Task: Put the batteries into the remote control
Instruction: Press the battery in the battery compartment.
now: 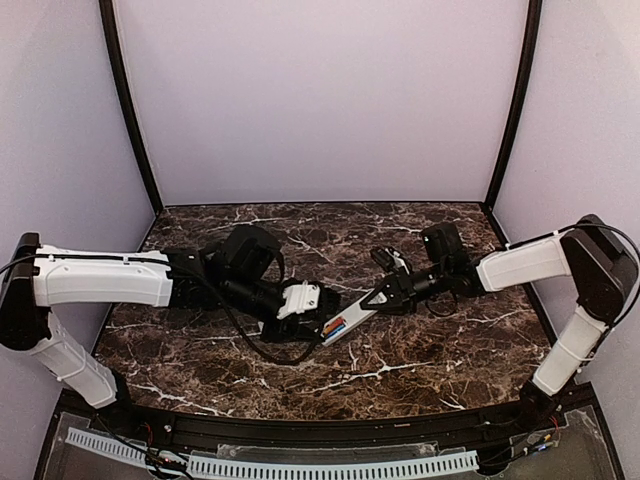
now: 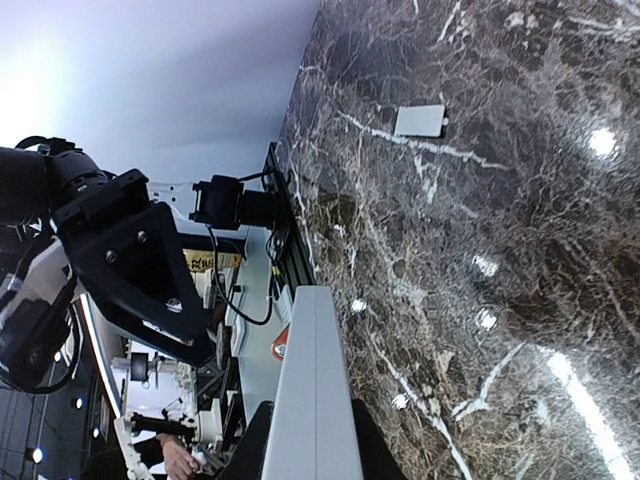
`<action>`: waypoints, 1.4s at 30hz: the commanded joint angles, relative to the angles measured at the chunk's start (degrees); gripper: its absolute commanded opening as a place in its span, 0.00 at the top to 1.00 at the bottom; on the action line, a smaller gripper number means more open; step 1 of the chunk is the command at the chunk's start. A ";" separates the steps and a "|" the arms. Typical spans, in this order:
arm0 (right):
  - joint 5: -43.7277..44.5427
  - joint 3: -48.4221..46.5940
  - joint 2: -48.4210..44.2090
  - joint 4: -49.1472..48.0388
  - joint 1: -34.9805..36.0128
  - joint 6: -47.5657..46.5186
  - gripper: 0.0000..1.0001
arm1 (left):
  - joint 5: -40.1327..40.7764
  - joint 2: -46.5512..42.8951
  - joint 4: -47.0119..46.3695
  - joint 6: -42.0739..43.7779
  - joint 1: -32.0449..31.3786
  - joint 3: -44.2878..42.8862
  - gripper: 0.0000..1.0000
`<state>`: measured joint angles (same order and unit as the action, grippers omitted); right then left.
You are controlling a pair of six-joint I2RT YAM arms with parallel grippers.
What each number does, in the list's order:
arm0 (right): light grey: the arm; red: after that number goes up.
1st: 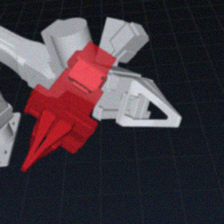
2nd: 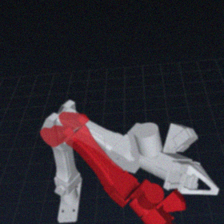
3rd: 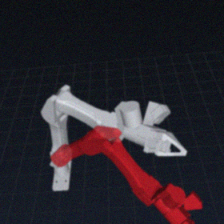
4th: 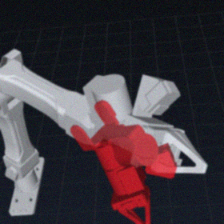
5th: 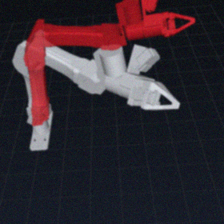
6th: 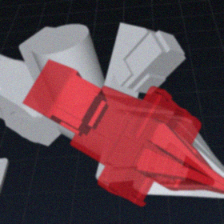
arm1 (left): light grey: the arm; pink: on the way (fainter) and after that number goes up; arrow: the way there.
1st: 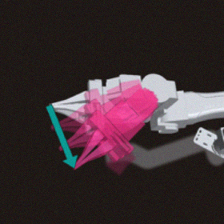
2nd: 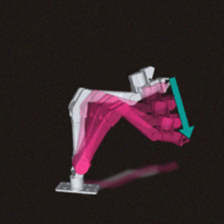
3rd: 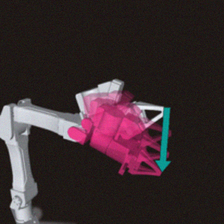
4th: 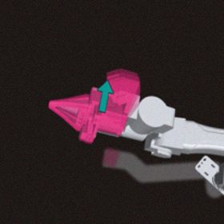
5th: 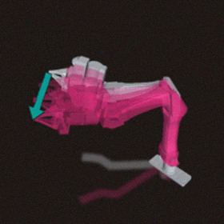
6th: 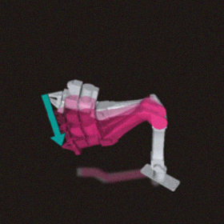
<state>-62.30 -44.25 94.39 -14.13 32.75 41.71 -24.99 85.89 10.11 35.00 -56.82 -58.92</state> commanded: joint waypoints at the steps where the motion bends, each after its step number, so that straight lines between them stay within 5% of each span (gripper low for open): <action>1: -4.88 -4.52 2.30 11.43 2.21 -9.36 1.00 | 0.94 -1.60 3.31 10.56 -3.52 0.80 0.65; 10: -6.25 -9.33 4.78 19.18 6.75 -14.49 1.00 | 2.59 -1.35 4.69 13.24 -4.96 -0.77 0.72; 42: -5.68 -11.37 5.89 19.42 10.39 -14.05 1.00 | -0.40 2.90 6.79 13.74 -6.06 -3.83 0.83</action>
<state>-67.13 -54.06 99.92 5.85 42.39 28.12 -24.43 88.40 14.63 48.29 -62.59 -61.06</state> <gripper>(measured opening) 0.174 0.174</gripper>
